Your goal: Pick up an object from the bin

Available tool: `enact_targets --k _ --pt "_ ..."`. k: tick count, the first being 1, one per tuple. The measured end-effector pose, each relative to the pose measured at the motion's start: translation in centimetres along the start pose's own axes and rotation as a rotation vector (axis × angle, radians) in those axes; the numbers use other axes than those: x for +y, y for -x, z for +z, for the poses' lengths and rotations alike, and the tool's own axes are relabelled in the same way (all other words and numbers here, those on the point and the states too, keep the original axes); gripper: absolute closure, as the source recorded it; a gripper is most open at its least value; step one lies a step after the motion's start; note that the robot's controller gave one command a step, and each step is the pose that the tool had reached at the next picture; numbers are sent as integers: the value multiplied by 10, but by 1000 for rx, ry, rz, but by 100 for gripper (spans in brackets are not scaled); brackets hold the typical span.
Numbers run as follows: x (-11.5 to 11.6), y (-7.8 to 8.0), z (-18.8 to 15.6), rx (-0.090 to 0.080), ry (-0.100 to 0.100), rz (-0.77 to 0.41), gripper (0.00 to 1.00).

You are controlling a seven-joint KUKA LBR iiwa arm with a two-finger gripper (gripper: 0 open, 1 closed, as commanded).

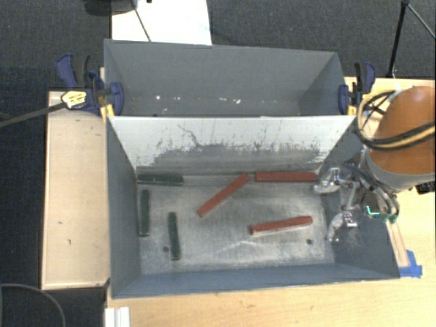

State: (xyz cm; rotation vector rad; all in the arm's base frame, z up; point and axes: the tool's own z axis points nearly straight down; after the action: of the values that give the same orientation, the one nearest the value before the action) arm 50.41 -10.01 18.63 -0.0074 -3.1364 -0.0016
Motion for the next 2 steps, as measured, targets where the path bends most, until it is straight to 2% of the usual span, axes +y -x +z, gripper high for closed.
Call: enact_targets --k 1,2 --pt "0 2 -4 -8 -2 -3 0" --pt "17 42 112 -13 -2 -57 100"
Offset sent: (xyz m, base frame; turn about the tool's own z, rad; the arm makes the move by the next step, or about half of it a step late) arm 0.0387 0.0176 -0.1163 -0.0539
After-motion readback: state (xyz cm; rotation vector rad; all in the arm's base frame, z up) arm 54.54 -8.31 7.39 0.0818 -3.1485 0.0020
